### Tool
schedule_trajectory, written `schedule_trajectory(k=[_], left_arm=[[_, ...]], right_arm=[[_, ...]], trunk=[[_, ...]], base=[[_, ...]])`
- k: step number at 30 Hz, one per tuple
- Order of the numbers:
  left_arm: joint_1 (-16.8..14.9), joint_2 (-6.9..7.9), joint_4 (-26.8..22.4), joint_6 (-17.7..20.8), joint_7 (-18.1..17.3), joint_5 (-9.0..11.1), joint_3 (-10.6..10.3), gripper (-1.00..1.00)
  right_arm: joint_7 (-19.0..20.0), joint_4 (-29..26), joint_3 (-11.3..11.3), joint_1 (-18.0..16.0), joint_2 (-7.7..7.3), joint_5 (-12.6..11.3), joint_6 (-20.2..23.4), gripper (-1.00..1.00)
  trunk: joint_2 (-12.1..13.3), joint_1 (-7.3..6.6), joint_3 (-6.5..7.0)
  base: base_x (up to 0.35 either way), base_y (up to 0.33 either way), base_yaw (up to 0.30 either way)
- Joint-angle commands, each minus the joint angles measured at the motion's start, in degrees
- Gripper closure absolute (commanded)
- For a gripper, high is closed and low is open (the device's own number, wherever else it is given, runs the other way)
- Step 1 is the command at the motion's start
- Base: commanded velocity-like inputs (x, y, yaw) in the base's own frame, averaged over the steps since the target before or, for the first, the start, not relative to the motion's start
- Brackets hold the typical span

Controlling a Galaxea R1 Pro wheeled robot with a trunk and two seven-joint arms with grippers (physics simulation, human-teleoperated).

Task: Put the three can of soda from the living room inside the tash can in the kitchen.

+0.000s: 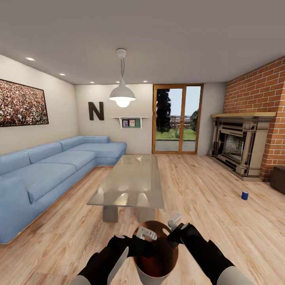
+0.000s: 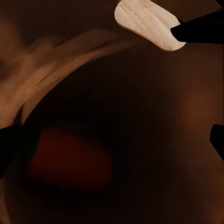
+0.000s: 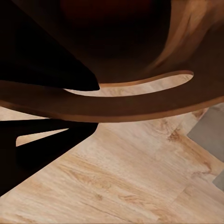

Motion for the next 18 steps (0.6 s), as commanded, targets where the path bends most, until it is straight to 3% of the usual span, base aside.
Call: schedule_trajectory(k=[1, 18], left_arm=[[0.0, 3.49, -0.3, 0.0, 0.3, -1.2, 0.1, -1.00], [0.1, 3.64, -3.8, 1.6, 0.2, -1.2, 0.1, -1.00]], right_arm=[[0.3, 0.0, -0.1, 0.0, -0.91, 1.8, -0.2, 1.00], [0.0, 0.5, -0.1, 0.0, -0.91, 1.8, -0.2, 1.00]], trunk=[[0.0, 0.00, 0.01], [0.0, 0.00, 0.01]], base=[[0.000, 0.000, 0.000], [0.000, 0.000, 0.000]])
